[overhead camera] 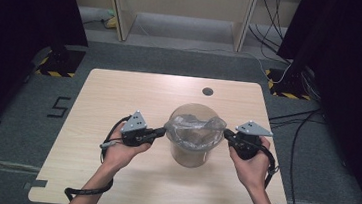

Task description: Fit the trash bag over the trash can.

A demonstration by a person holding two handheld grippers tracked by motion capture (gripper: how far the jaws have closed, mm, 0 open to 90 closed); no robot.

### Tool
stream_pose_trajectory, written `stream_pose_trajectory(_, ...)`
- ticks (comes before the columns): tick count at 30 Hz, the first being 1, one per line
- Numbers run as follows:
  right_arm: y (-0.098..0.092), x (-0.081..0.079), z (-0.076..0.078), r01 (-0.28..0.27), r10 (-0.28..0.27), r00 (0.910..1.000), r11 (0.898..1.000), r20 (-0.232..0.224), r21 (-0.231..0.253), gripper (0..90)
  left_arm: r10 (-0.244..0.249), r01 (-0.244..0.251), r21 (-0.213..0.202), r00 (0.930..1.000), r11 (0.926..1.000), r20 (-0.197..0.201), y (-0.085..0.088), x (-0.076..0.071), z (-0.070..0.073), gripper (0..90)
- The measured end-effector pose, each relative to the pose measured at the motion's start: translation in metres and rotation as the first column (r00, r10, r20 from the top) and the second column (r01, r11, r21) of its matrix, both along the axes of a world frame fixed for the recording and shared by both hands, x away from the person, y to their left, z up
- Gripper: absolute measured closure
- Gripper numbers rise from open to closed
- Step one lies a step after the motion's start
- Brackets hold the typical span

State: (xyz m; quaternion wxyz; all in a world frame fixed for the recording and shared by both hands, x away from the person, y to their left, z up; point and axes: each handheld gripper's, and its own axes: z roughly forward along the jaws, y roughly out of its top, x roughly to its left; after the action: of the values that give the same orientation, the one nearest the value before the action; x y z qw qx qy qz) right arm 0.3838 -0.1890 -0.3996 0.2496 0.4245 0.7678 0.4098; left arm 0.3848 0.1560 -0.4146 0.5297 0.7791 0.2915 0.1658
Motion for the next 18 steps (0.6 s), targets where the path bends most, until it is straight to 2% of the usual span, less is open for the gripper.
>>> stream_pose_trajectory(7,0.000,0.000,-0.003,-0.002,0.002,0.9999,1.000,-0.014,-0.005,86.1,0.049,-0.050,0.035,0.9984,0.9982,0.029,0.001,0.014,-0.002,90.0)
stream_pose_trajectory(11,0.000,0.000,-0.004,-0.004,0.004,0.9999,1.000,-0.015,-0.009,85.5,0.039,-0.040,0.020,0.9984,0.9990,0.042,0.003,0.008,0.002,89.9)
stream_pose_trajectory(15,0.000,-0.001,-0.001,-0.002,0.002,0.9999,1.000,-0.011,-0.008,85.5,0.045,-0.045,-0.009,0.9982,0.9989,0.040,0.010,-0.005,0.012,71.8)
stream_pose_trajectory(18,0.000,-0.001,0.000,0.000,0.000,1.0000,1.000,-0.007,-0.008,85.5,0.027,-0.026,-0.029,0.9992,0.9992,0.029,0.015,-0.014,0.020,62.2)
